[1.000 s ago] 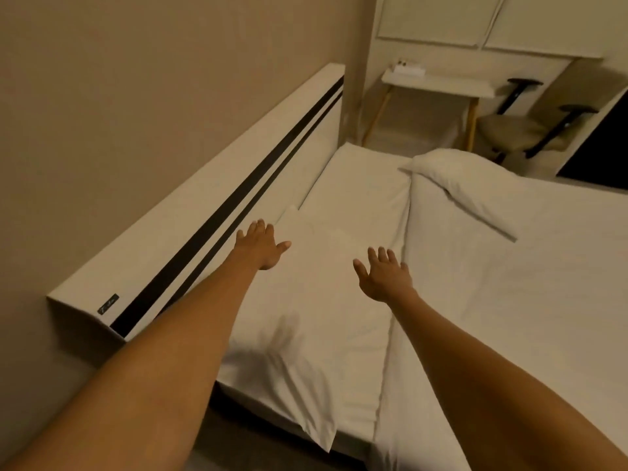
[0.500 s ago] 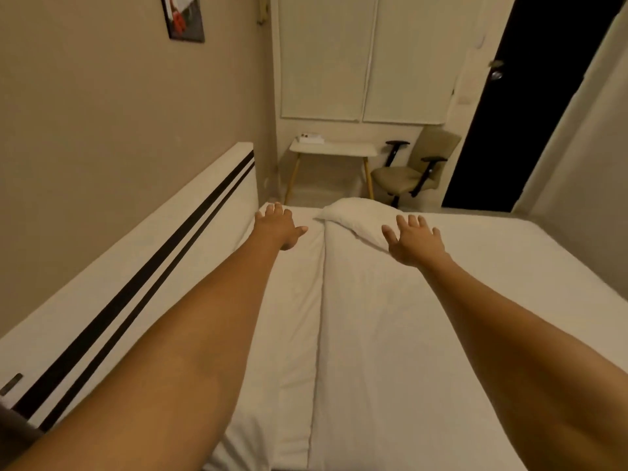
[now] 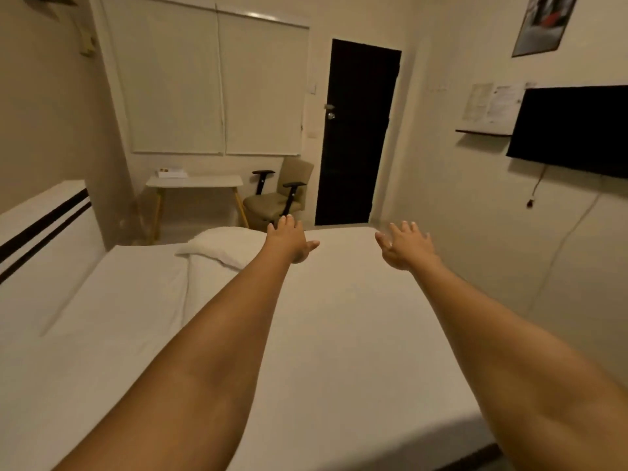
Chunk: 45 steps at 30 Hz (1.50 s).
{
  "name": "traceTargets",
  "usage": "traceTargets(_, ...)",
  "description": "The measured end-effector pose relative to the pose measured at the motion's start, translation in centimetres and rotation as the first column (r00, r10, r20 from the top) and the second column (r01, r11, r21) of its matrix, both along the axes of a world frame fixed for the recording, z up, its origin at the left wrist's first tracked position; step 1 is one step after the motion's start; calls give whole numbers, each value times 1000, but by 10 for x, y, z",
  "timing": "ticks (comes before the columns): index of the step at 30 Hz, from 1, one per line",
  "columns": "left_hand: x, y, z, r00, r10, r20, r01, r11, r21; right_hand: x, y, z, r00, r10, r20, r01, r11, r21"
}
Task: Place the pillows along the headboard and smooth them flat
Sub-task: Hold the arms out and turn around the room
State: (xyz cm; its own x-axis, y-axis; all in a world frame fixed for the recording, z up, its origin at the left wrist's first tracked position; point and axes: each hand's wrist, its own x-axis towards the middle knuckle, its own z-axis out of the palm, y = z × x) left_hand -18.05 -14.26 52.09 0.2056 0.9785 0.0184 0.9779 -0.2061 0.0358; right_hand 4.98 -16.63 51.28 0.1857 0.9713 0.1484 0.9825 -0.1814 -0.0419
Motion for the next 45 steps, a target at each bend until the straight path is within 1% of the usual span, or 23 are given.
traceTargets(5, 124, 1, -2, 985, -172, -18, 173, 985, 31, 112, -30, -4, 980, -199, -12, 198, 980, -29)
traceTargets(10, 239, 10, -4, 945, -326, -10, 327, 945, 33, 210, -59, -9, 927, -371, -58, 370, 929, -33)
traceTargets(14, 323, 25, -2, 900, -435, -22, 436, 899, 33, 279, -70, -9, 883, -467, -47, 466, 884, -30)
traceTargets(18, 401, 47, 2, 846, -533, -18, 534, 845, 32, 343, -64, -4, 833, -551, -46, 551, 835, -14)
traceTargets(23, 484, 80, 9, 793, -608, -33, 609, 793, 29, 412, -50, 6, 796, -602, -68, 603, 798, -4)
traceTargets(26, 549, 94, 11, 750, -659, -59, 661, 750, 25, 464, -50, 5, 744, -662, -88, 664, 747, -1)
traceTargets(30, 626, 91, 5, 661, -746, -84, 750, 661, 23, 527, -58, -4, 691, -716, -100, 718, 696, -13)
traceTargets(33, 680, 82, -3, 624, -775, -99, 779, 628, -4, 573, -65, -14, 665, -739, -107, 741, 671, -26)
traceTargets(36, 733, 70, -9, 597, -799, -77, 800, 600, -14, 625, -76, -22, 637, -762, -117, 762, 645, -47)
traceTargets(39, 788, 62, -14, 587, -804, -94, 808, 589, 6, 682, -84, -25, 631, -768, -109, 767, 639, -57)
traceTargets(45, 890, 50, -20, 626, -778, -49, 778, 627, -21, 794, -90, -26, 650, -757, -70, 750, 653, -108)
